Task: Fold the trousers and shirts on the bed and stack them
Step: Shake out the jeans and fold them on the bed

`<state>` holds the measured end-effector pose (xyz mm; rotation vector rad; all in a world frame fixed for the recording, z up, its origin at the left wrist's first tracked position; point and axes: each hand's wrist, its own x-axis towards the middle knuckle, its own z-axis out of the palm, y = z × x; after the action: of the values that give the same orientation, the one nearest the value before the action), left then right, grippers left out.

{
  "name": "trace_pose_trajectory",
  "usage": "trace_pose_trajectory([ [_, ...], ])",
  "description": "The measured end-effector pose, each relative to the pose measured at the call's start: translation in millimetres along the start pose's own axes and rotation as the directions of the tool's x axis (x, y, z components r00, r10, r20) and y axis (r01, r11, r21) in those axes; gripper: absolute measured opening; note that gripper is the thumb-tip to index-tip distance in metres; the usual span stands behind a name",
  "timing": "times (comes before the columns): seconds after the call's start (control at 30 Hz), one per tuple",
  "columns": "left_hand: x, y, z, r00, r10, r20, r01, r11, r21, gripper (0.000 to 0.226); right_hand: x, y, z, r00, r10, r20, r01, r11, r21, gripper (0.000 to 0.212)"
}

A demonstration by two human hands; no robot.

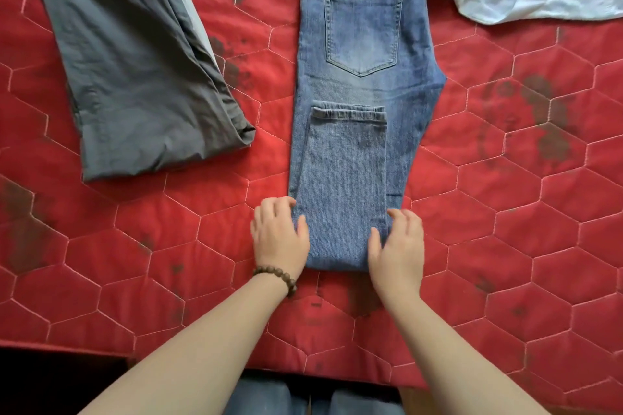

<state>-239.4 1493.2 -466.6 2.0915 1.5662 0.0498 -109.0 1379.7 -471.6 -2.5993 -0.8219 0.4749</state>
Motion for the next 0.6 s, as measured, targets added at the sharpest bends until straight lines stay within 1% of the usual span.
trace_pose_trajectory([
  [0.03,-1.6,4.6,3.9,0.99,0.132,-0.043,-0.131,0.991,0.033,0.026,-0.2,-4.4,5.9,0.988,-0.152,-0.022,0.151,0.986,-0.066,0.042],
  [0.07,-2.8,8.5,10.7,0.964,0.263,-0.033,-0.261,0.964,0.052,0.031,-0.3,-7.5,13.7,0.96,-0.278,0.008,0.278,0.954,-0.114,0.045],
  [0.1,-4.4,11.0,19.0,0.929,0.371,0.011,-0.371,0.927,0.055,0.038,-0.6,-9.5,22.1,0.924,-0.375,0.068,0.381,0.914,-0.14,0.048],
  [0.13,-6.2,11.7,27.8,0.892,0.446,0.074,-0.45,0.891,0.057,0.045,-1.0,-9.3,30.2,0.887,-0.441,0.139,0.459,0.875,-0.151,0.05],
  [0.2,-8.4,6.6,44.9,0.834,0.512,0.205,-0.544,0.824,0.157,0.051,-0.7,-1.4,44.7,0.829,-0.495,0.262,0.549,0.809,-0.209,0.053],
  [0.27,-8.1,-3.5,58.9,0.816,0.503,0.284,-0.571,0.777,0.264,0.054,1.2,11.0,55.3,0.816,-0.482,0.318,0.568,0.771,-0.288,0.056],
  [0.33,-6.8,-11.3,66.4,0.831,0.467,0.301,-0.546,0.786,0.289,0.057,2.1,18.3,61.7,0.836,-0.448,0.316,0.538,0.779,-0.32,0.059],
  [0.4,-5.8,-11.5,67.4,0.861,0.424,0.279,-0.498,0.814,0.3,0.061,1.5,16.9,62.8,0.879,-0.387,0.28,0.468,0.814,-0.344,0.062],
  [0.47,-4.8,-7.9,63.0,0.905,0.35,0.243,-0.411,0.868,0.28,0.062,2.7,12.5,58.2,0.941,-0.264,0.212,0.325,0.878,-0.35,0.064],
  [0.53,2.6,-3.0,55.0,0.947,0.257,0.192,-0.3,0.921,0.248,0.062,14.6,9.2,47.9,0.992,-0.062,0.106,0.092,0.947,-0.309,0.064],
  [0.57,9.7,0.3,51.1,0.958,0.234,0.163,-0.268,0.935,0.231,0.061,25.4,7.2,42.8,0.999,-0.002,0.047,0.014,0.961,-0.275,0.064],
  [0.6,18.9,4.3,47.4,0.961,0.242,0.133,-0.266,0.939,0.217,0.061,38.1,3.6,38.2,1.0,-0.012,0.0,0.012,0.97,-0.242,0.063],
])
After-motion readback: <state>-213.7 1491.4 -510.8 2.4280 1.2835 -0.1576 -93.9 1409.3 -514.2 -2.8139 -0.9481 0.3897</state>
